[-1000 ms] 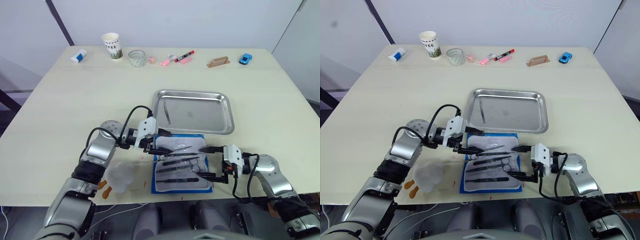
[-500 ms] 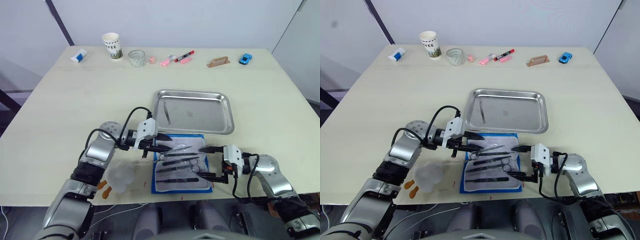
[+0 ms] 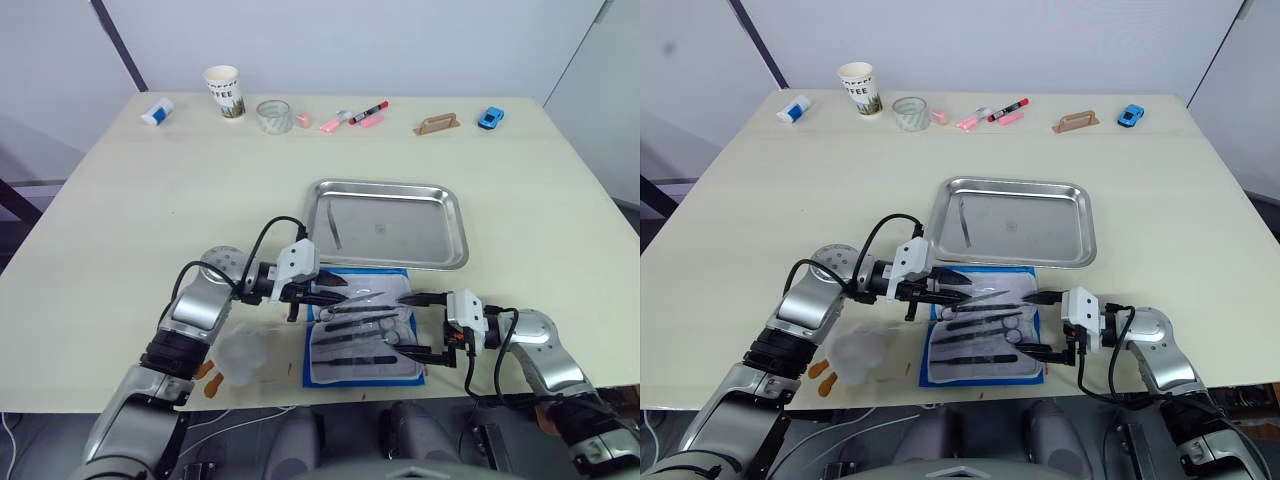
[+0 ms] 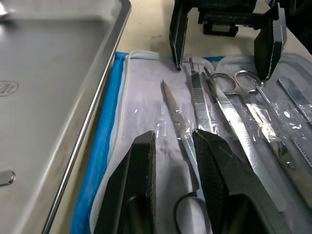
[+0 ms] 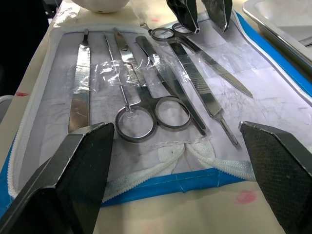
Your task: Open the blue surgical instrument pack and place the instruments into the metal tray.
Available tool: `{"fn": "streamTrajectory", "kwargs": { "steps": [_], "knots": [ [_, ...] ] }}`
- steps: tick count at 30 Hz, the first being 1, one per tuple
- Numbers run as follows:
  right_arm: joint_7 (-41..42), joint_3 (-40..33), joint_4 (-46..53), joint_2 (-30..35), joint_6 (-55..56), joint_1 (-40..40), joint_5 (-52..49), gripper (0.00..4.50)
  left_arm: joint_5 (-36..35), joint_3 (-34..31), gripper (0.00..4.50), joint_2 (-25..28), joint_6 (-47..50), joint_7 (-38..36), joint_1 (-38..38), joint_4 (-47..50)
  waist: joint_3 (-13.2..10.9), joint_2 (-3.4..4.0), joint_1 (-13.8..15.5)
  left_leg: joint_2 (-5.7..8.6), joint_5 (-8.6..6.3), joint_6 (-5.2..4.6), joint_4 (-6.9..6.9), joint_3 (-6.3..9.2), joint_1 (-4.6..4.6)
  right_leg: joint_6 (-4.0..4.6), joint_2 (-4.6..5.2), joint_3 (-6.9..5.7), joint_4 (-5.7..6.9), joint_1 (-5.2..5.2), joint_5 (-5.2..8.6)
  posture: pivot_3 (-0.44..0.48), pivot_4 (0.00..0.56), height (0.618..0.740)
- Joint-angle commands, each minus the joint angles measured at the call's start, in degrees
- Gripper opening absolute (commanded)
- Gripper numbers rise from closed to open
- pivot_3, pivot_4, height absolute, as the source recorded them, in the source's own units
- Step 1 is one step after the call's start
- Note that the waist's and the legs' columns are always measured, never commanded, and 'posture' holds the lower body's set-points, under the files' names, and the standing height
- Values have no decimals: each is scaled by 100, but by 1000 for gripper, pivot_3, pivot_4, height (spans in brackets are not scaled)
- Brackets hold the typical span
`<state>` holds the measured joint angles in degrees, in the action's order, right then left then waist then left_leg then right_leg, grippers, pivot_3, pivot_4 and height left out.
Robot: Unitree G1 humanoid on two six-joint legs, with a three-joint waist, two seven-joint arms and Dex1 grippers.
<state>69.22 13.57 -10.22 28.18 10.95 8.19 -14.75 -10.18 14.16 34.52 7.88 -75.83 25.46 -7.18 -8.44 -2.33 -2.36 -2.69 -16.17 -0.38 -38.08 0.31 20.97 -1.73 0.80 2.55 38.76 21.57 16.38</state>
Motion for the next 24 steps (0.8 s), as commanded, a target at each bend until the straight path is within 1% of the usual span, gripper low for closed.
{"fn": "streamTrajectory", "kwargs": {
  "steps": [1, 12, 24],
  "knots": [
    [-101, 330, -669, -64, -173, -272, 436, 4500, 55, 59, 1313, 64, 36, 49, -53, 253, 0, 0, 0, -1, 0, 0, 0, 1, 0, 1, 0, -1, 0, 0, 0, 0, 150, 740],
    [-96, 333, -708, -75, -140, -263, 448, 4500, 463, 246, 1313, 162, 18, 335, -167, 226, 3, -4, 4, -11, 0, 0, 1, 3, 0, 4, 13, -2, -1, -1, 2, 0, 150, 740],
    [-93, 341, -713, -87, -135, -254, 448, 4500, 428, 278, 1313, 146, -47, 295, -6, 25, 3, -4, 5, -10, 0, 0, 2, 3, -1, 5, 10, -3, -1, -1, 3, 0, 150, 740]
  ]
}}
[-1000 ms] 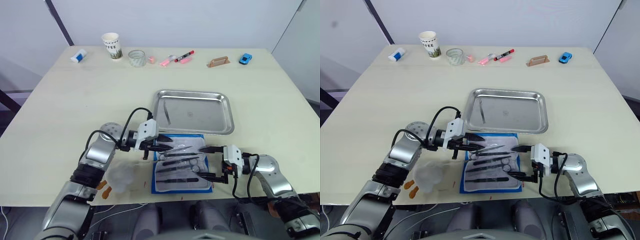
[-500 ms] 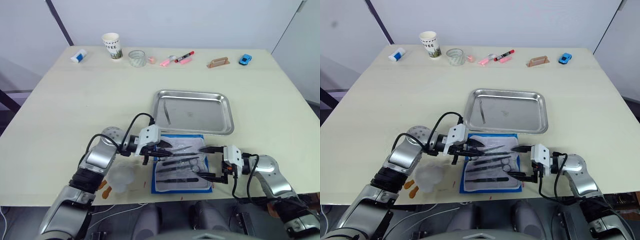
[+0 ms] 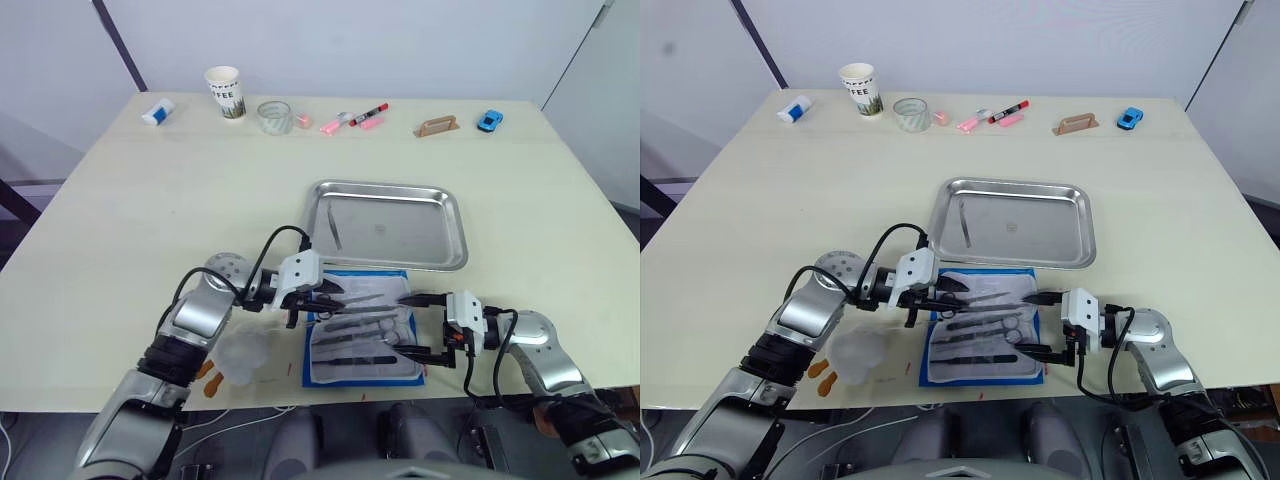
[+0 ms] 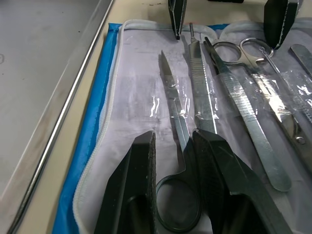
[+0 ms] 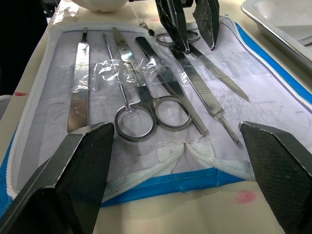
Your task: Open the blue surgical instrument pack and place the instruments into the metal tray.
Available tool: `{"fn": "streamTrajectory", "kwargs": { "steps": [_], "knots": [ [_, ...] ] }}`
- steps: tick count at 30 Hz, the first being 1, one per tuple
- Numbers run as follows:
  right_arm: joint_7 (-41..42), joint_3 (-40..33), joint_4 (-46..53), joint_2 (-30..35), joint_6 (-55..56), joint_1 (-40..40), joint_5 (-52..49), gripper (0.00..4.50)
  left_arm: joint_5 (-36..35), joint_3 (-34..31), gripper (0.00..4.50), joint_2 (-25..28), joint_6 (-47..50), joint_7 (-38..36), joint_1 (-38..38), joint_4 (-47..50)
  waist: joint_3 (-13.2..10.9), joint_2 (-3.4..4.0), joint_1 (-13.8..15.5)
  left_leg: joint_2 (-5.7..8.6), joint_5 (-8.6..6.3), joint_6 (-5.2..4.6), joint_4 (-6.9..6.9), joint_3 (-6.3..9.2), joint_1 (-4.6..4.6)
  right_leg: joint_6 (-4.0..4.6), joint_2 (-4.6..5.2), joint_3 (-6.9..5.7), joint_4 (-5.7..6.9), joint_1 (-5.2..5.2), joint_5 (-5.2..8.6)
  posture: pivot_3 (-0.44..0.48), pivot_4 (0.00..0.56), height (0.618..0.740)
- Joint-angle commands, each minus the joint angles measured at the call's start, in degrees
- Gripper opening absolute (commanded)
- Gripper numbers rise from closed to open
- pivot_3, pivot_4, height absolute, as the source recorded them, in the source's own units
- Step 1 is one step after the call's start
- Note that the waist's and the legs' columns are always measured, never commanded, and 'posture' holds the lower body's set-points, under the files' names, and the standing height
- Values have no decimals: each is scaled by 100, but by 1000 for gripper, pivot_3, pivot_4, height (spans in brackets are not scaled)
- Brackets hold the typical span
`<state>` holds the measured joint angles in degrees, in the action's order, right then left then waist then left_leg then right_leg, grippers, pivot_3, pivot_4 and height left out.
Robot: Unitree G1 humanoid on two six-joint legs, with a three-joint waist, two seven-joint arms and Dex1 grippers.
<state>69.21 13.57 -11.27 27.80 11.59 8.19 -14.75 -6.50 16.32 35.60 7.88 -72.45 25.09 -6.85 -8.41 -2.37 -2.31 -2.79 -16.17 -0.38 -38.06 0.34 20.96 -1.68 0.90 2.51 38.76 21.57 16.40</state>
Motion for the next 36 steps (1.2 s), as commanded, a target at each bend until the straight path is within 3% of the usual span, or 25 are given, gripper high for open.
{"fn": "streamTrajectory", "kwargs": {
  "steps": [1, 20, 36],
  "knots": [
    [-94, 340, -604, -50, -196, -259, 447, 4500, 68, 68, 1313, 40, -56, -44, 19, -8, 0, 0, 0, 0, 0, 0, 0, 0, 0, 0, 0, 0, 0, 0, 0, 0, 150, 740],
    [-113, 358, -592, -90, -220, -263, 452, 4500, 88, 222, 1313, -68, 39, -6, -97, 106, 1, -1, -1, -2, 0, 0, 2, 0, -2, 1, 1, 1, 0, 0, 0, 0, 150, 740],
    [-114, 351, -634, -122, -199, -233, 471, 4500, 75, 207, 1313, -79, -556, -205, 94, -633, 7, -6, -2, -20, 0, 0, 11, -12, -15, 6, -7, 7, -1, -2, 3, 0, 150, 740]
  ]
}}
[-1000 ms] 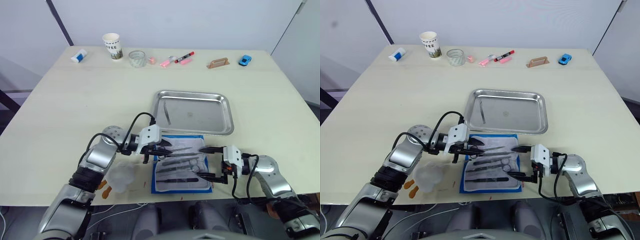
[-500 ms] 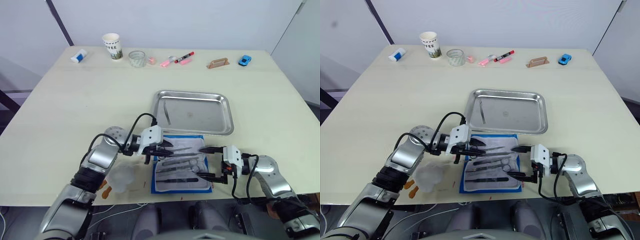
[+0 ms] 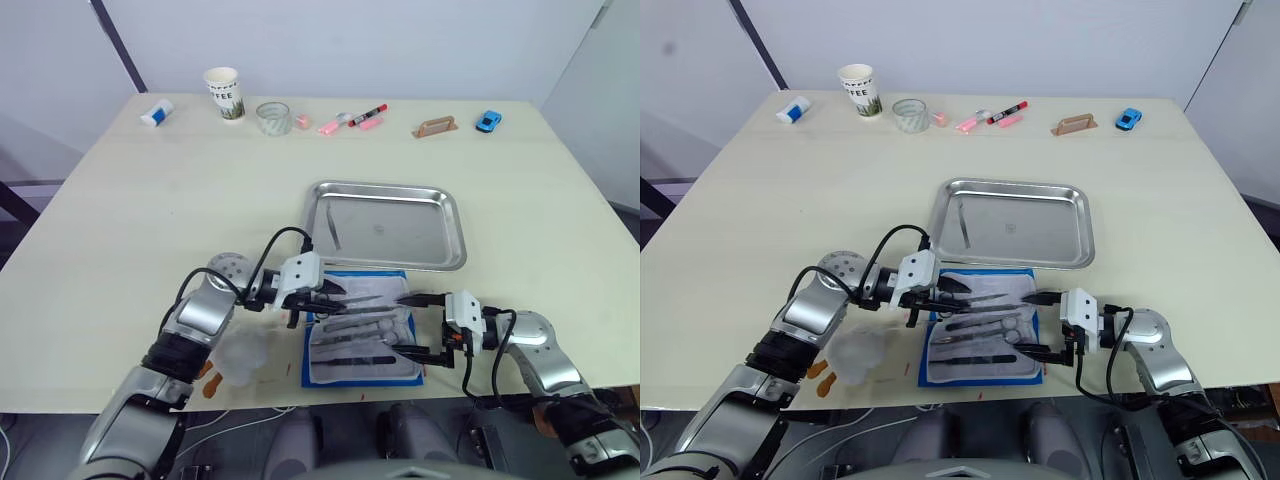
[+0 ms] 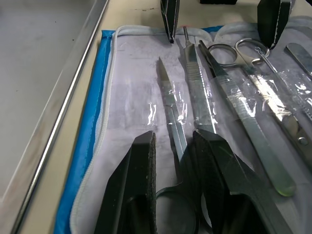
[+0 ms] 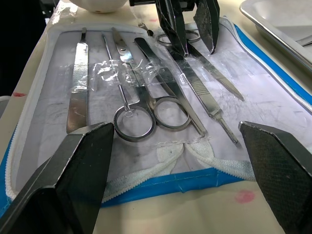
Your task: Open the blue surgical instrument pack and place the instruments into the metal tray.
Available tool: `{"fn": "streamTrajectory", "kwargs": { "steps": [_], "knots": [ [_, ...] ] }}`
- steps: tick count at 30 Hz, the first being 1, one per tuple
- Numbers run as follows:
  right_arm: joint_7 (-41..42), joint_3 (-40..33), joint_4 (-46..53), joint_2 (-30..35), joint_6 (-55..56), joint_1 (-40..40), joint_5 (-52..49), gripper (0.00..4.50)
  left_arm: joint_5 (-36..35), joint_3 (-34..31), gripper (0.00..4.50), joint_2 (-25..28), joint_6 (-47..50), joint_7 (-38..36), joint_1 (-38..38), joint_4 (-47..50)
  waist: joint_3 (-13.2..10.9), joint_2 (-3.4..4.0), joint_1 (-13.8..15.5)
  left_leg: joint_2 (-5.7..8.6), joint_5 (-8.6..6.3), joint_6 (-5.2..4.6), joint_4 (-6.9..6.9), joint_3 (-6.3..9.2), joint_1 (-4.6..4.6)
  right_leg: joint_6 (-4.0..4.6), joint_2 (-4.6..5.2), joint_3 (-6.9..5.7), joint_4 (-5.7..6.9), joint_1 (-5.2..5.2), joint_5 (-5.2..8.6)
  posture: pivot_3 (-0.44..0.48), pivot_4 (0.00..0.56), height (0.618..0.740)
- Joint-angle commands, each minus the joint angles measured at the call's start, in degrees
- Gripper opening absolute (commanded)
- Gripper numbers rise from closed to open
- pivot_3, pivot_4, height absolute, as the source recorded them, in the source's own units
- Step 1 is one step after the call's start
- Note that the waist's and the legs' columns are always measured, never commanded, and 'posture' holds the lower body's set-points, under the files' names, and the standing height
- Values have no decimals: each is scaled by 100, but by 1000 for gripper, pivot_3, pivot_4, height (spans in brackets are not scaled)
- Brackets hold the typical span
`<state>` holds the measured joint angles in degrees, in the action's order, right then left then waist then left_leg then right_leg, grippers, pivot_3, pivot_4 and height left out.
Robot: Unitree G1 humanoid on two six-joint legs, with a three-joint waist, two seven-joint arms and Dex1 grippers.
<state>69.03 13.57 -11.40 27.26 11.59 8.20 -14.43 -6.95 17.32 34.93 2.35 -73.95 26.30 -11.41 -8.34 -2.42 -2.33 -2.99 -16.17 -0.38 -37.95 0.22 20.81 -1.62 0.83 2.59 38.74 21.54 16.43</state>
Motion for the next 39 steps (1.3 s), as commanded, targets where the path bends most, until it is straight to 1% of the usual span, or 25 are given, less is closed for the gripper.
{"fn": "streamTrajectory", "kwargs": {
  "steps": [1, 5, 8, 9, 19, 25, 39],
  "knots": [
    [-97, 351, -619, -69, -198, -237, 441, 4500, 116, 120, 1313, -23, -4, -78, -17, -181, 1, -1, 0, -1, 0, 0, 0, 0, -1, 0, -2, 0, 0, 0, 0, 0, 150, 740],
    [-98, 351, -627, -73, -199, -232, 442, 4500, 114, 139, 1313, -66, -6, -132, 26, -211, 4, -5, 0, -3, 0, 0, 0, -2, -1, 1, -12, 1, 0, 0, 1, 0, 150, 740],
    [-107, 344, -639, -82, -199, -225, 443, 4500, 96, 150, 477, -88, 7, -184, 37, -212, 9, -9, 0, -6, 0, 0, 1, -3, -2, 2, -13, 1, 0, 0, 1, 0, 150, 740],
    [-109, 341, -641, -88, -194, -227, 439, 4500, 100, 153, 63, -96, 7, -189, 33, -210, 10, -11, 0, -6, 0, 0, 1, -2, -2, 2, -13, 1, 0, 0, 1, 0, 150, 740],
    [-68, 321, -773, -200, -163, -256, 355, 4500, 133, 151, 63, -113, -7, -190, 67, -270, 24, -27, 0, -12, 0, 0, 8, -2, -7, 10, -8, 1, 0, 0, 5, 0, 150, 740],
    [54, 279, -970, -292, -134, -316, 271, 4500, 109, 116, 63, -92, 27, -207, 91, -217, 40, -48, 0, -17, 0, 0, 14, -1, -12, 33, 2, -2, 0, -1, 15, 0, 150, 740],
    [192, 228, -1087, -378, -212, -289, 234, 4500, 58, -7, 63, 36, -46, -375, 331, -322, 41, -49, -3, -21, 0, 0, 19, 7, -14, 41, -5, -6, 1, -2, 13, 0, 150, 740]
  ]
}}
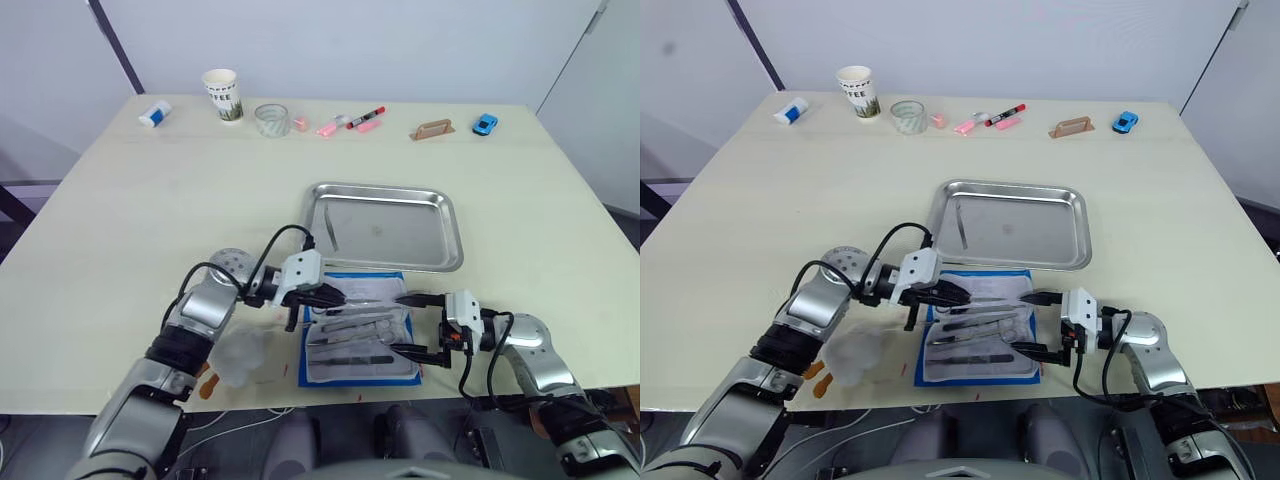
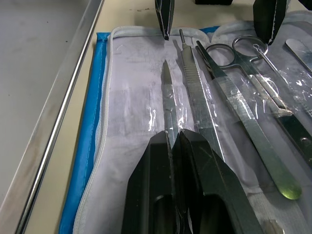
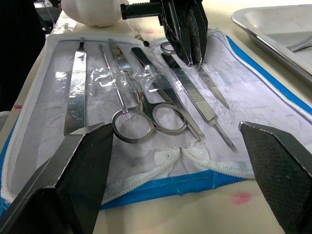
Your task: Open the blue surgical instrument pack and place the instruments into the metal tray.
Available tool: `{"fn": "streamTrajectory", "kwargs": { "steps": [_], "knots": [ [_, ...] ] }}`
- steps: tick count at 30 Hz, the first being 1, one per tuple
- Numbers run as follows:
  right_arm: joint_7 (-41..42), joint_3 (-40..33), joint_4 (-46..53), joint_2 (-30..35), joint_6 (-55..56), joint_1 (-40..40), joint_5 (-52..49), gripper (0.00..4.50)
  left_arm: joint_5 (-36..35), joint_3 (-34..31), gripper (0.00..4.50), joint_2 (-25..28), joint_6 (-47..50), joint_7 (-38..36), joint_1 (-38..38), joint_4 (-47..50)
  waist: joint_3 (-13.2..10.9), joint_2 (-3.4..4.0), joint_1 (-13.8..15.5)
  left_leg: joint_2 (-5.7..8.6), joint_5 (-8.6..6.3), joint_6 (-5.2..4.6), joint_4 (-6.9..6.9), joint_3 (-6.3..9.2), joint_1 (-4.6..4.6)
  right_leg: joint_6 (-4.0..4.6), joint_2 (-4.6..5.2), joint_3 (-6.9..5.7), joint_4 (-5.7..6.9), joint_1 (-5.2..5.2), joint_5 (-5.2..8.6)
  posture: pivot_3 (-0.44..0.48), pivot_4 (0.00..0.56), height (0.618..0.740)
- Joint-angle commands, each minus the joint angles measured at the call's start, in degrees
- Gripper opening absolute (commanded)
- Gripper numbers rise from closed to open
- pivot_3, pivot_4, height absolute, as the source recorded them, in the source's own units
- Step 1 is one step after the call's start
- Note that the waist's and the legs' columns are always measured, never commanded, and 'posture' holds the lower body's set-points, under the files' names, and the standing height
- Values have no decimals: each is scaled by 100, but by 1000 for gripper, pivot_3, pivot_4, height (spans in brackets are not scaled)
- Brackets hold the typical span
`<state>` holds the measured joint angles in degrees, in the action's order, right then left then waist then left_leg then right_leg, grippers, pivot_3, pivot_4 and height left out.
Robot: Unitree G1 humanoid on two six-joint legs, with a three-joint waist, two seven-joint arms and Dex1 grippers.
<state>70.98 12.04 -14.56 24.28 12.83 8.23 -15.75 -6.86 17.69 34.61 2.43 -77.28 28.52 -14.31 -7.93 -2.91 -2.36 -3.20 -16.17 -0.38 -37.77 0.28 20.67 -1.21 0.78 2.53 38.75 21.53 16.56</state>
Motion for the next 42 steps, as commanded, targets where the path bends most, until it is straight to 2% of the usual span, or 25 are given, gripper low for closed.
{"fn": "streamTrajectory", "kwargs": {
  "steps": [1, 17, 36, 42],
  "knots": [
    [-10, 396, -764, -66, -343, -290, 394, 4500, 44, -52, 63, 79, -50, -55, 129, -33, 0, 0, 0, 0, 0, 0, 0, 1, 0, 1, -1, 0, 0, 0, 0, 0, 150, 740],
    [-87, 615, -629, 112, -598, -185, 695, 4500, -97, -76, 63, 291, 491, -337, 300, 550, 0, 0, 0, -2, 0, 0, 0, 0, 0, 16, -7, 1, -1, 1, 7, 0, 150, 740],
    [-431, 776, -5, 371, -1281, -296, 1012, 4500, -55, -52, 63, 141, 294, -301, 353, 297, -14, 21, 0, -1, 0, 0, 0, -1, 2, 17, -9, 2, -1, 3, 8, 0, 150, 740],
    [-604, 896, 53, 430, -1536, -248, 1107, 4500, -65, -118, 63, 241, 310, -320, 370, 248, -18, 29, -1, -4, 0, 0, 2, 1, 1, 15, -51, 7, 0, 4, 7, 0, 150, 740]
  ]
}}
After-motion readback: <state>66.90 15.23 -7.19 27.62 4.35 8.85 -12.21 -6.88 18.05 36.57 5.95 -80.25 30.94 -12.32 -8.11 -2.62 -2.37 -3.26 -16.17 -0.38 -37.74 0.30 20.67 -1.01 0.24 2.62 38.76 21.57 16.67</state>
